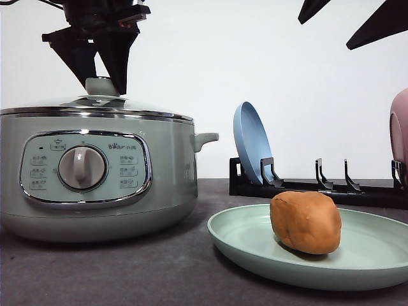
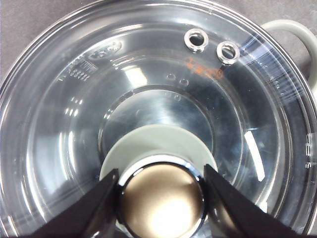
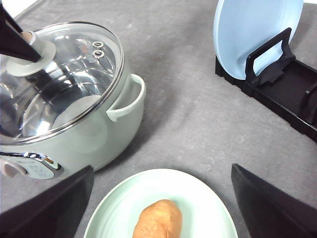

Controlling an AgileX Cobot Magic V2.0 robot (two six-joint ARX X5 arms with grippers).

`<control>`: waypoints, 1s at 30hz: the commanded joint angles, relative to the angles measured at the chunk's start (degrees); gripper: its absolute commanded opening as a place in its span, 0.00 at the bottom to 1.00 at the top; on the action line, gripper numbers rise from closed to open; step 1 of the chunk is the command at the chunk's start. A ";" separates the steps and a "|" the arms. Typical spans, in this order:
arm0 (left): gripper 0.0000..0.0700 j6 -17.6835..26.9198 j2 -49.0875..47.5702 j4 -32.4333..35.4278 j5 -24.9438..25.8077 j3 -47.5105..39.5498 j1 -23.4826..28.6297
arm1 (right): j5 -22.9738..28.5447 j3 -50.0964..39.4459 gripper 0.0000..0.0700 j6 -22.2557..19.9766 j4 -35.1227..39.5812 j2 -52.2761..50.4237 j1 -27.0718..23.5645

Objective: Transfer potato from steamer to green plate

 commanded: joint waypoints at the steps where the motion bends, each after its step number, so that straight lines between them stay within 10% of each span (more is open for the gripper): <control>1: 0.09 -0.13 1.38 0.36 -1.24 1.66 0.00 | 0.19 0.87 0.80 -0.61 0.22 0.20 0.18; 8: 0.77 -0.17 1.05 0.33 -1.24 1.71 0.00 | -0.24 0.87 0.80 -0.61 0.15 0.20 0.20; 21: 0.79 -1.27 -10.48 1.80 -0.48 1.73 -0.58 | -3.82 0.89 0.80 -0.59 -1.81 0.20 0.20; 30: 0.78 -1.70 -18.67 -0.63 11.64 1.73 -1.91 | -13.58 0.90 0.80 -0.58 -7.95 0.20 0.20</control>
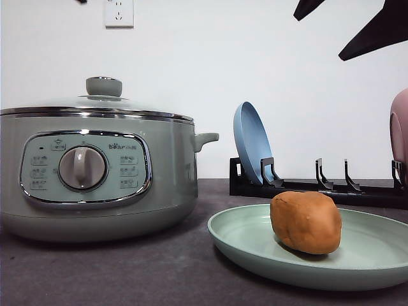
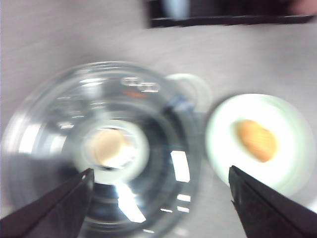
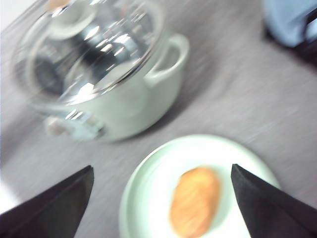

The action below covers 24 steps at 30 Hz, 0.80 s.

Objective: Transfer potato from steamer to green plate

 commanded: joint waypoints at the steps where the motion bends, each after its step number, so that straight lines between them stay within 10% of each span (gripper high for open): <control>1: 0.78 -0.25 -0.50 -0.42 1.72 1.51 -0.62 | -2.55 0.90 0.80 -0.41 -1.12 0.20 0.20; 14: 0.77 -0.17 -1.92 -7.11 5.42 1.51 -2.65 | -11.87 0.92 0.80 -0.44 -8.36 0.20 0.24; 17: 0.62 -0.17 -1.92 -7.11 5.40 1.51 -2.62 | -11.87 0.92 0.79 -0.44 -8.36 0.20 0.24; 22: 0.06 -0.14 -1.92 -7.02 5.40 1.51 -2.64 | -11.82 0.91 0.07 -0.78 -8.33 0.20 0.24; 24: 0.00 -0.13 -1.92 -6.94 5.40 1.51 -2.62 | -11.80 0.91 0.00 -1.43 -8.30 0.20 0.24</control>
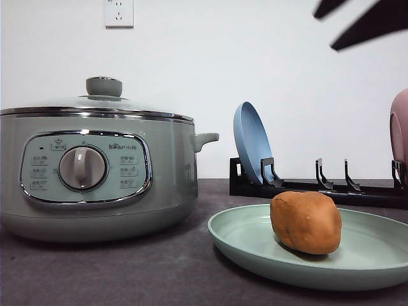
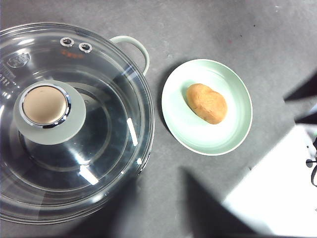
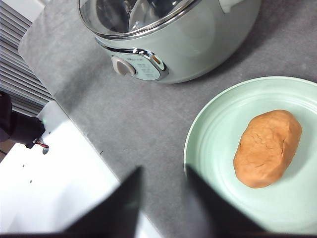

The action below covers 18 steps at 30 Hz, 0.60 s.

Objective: Transfer potato from steamer to green plate

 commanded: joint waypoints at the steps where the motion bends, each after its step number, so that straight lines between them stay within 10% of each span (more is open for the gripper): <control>1: 0.00 -0.03 0.79 0.58 0.33 1.51 -0.31 | -0.13 0.92 0.00 -1.22 0.42 0.20 0.24; 18: 0.00 -0.04 0.79 1.10 0.33 1.51 -0.31 | -0.17 0.92 0.00 -1.38 2.07 0.20 0.24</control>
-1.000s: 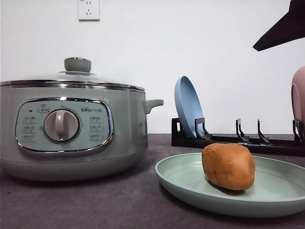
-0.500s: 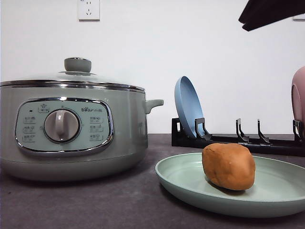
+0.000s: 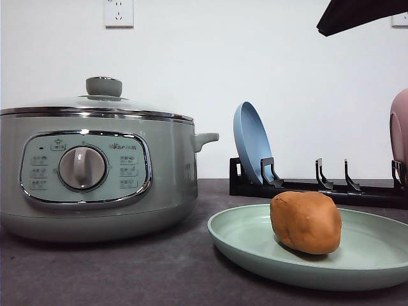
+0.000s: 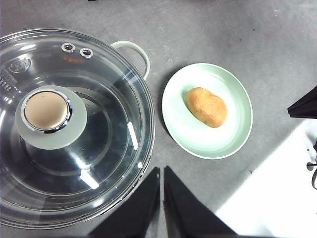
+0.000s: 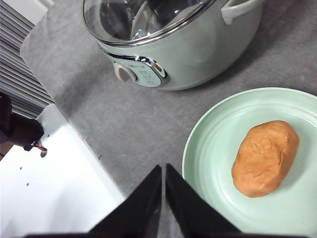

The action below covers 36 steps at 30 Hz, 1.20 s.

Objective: Transfer potato from steamer to green plate

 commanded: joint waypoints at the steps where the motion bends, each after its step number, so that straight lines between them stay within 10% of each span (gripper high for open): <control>1: 0.00 -0.07 0.79 0.31 0.33 1.51 -0.31 | -0.17 0.92 0.00 -0.56 0.60 0.20 0.24; 9: 0.00 4.14 -2.16 3.48 -1.88 1.46 0.63 | -0.17 0.90 0.00 -0.56 0.60 0.20 0.24; 19: 0.00 6.93 -17.88 35.57 -3.02 -4.79 14.60 | -0.17 0.91 0.00 -0.56 0.63 0.20 0.24; 36: 0.00 8.00 -54.30 70.43 -20.22 -59.06 30.55 | -0.17 0.90 0.00 -0.56 0.71 0.20 0.24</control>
